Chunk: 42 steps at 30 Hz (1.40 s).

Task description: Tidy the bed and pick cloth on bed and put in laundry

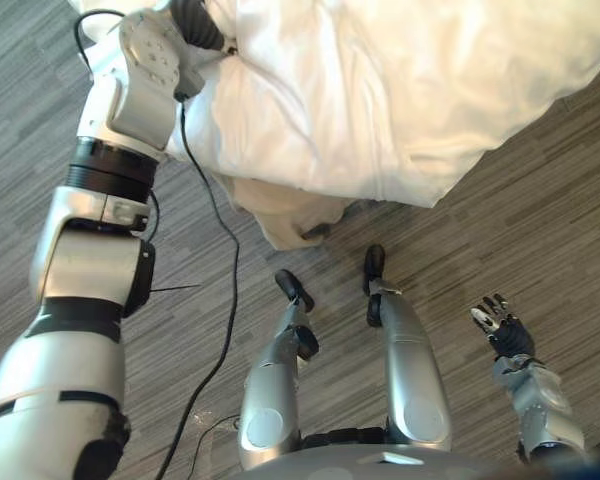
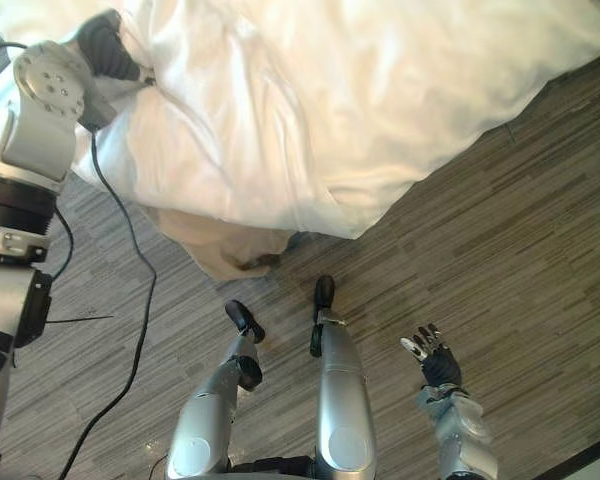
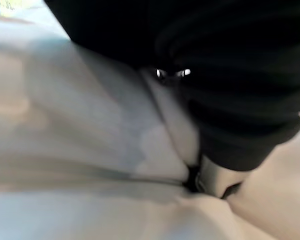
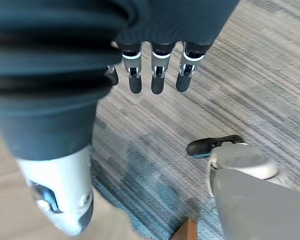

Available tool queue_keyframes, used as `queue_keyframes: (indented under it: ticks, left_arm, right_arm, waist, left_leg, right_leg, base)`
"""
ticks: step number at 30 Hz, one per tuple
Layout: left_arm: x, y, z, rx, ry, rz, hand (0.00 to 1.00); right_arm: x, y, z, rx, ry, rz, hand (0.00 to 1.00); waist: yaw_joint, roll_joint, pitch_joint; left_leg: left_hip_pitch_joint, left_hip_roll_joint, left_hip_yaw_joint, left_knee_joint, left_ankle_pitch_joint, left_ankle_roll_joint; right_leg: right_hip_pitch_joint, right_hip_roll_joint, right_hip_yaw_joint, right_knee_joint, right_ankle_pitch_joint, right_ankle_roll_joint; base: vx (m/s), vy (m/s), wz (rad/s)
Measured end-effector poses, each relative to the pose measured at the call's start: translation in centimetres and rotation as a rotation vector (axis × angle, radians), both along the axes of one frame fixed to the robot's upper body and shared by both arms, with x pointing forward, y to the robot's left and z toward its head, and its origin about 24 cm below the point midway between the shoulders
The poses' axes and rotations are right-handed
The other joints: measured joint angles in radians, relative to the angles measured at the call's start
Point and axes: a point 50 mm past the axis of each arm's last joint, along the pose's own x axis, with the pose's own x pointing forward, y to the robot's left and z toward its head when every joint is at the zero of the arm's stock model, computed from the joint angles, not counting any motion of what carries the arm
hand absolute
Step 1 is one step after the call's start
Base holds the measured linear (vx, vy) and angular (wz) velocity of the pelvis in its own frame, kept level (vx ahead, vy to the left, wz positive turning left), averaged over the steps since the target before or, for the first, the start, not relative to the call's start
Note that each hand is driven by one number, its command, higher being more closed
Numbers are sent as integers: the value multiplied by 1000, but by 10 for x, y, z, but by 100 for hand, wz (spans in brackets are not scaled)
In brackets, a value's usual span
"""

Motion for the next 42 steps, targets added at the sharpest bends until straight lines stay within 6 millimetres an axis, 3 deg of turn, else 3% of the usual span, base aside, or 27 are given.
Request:
queue_keyframes:
  ticks: [4, 6, 7, 10, 15, 18, 19, 21, 25, 29, 32, 36, 42]
  left_arm:
    - [0, -7, -16, 7, 77, -130, 100]
    - [-7, -2, -44, 6, 184, -216, 100]
    - [-8, -1, -47, 8, 197, -225, 100]
    - [-21, 9, -79, 20, 315, -306, 100]
    - [-54, 22, -132, -61, 466, -426, 100]
    - [-71, 28, -147, -94, 514, -464, 100]
    - [-80, 32, -157, -110, 547, -470, 0]
    - [-95, 38, -174, -146, 602, -472, 0]
    - [-126, 50, -226, -266, 732, -428, 0]
    - [-154, 42, -272, -389, 792, -412, 0]
    - [-163, 36, -299, -403, 790, -362, 0]
    - [-181, 28, -351, -427, 786, -180, 0]
    - [-196, 21, -392, -438, 765, -4, 0]
  right_arm:
    - [-1, -4, 3, -26, 1, 1, 0]
    - [-3, -4, 0, -45, 36, 15, 0]
    - [-3, -4, -1, -47, 42, 16, 0]
    - [-13, -11, -12, -44, 120, 1, 0]
    - [-40, -26, -35, -56, 303, -32, 0]
    - [-51, -25, -46, -32, 368, -54, 0]
    - [-57, -23, -51, -20, 399, -70, 0]
    - [-63, -18, -59, -3, 437, -90, 0]
    - [-77, -1, -75, 45, 524, -120, 0]
    - [-88, 10, -85, 60, 599, -133, 0]
    - [-92, 17, -90, 84, 616, -140, 0]
    - [-108, 35, -100, 175, 645, -170, 0]
    - [-112, 55, -107, 280, 663, -224, 0]
  waist:
    - [-3, 1, 0]
    - [-1, 10, -5]
    - [-1, 12, -6]
    - [-7, 42, -23]
    - [-20, 126, -78]
    - [-19, 143, -93]
    - [-14, 149, -118]
    - [-10, 156, -167]
    - [3, 142, -236]
    - [33, 116, -282]
    - [40, 94, -306]
    - [46, 58, -345]
    - [47, 46, -361]
  left_leg:
    - [37, -5, 16, 6, -1, 2]
    - [82, -8, 15, 5, 0, 4]
    - [87, -9, 15, 5, 1, 4]
    - [117, -11, 3, 4, 4, 9]
    - [165, -21, -87, -28, 16, 25]
    - [198, -22, -129, -33, 16, 25]
    - [211, -23, -142, -44, 16, 25]
    - [222, -25, -166, -65, 16, 26]
    - [266, -25, -210, -82, 16, 25]
    - [291, -24, -252, -92, 15, 24]
    - [308, -22, -264, -92, 10, 19]
    - [356, -15, -264, -95, -4, 3]
    - [396, -14, -260, -99, -15, -9]
  right_leg:
    - [50, -8, 0, -16, -4, 13]
    - [95, -10, -1, -23, -7, 18]
    - [101, -11, -2, -24, -8, 21]
    - [156, -12, -26, -55, -8, 26]
    - [271, -1, -86, -145, 7, 48]
    - [335, 6, -114, -180, 11, 54]
    - [356, 11, -122, -199, 15, 59]
    - [382, 17, -141, -229, 22, 65]
    - [473, 31, -184, -298, 40, 69]
    - [539, 43, -226, -353, 51, 71]
    - [572, 49, -240, -373, 52, 73]
    - [630, 61, -249, -404, 50, 74]
    - [670, 60, -250, -406, 36, 82]
  base:
    - [82, 3, 9]
    - [114, -32, -5]
    - [89, -37, 0]
    - [82, -30, 12]
    - [77, 13, 26]
    - [46, 20, 31]
    - [45, 30, 22]
    - [54, 38, 22]
    - [56, 15, 25]
    - [30, -7, 25]
    - [38, -16, 12]
    - [62, -43, -3]
    - [42, -18, -3]
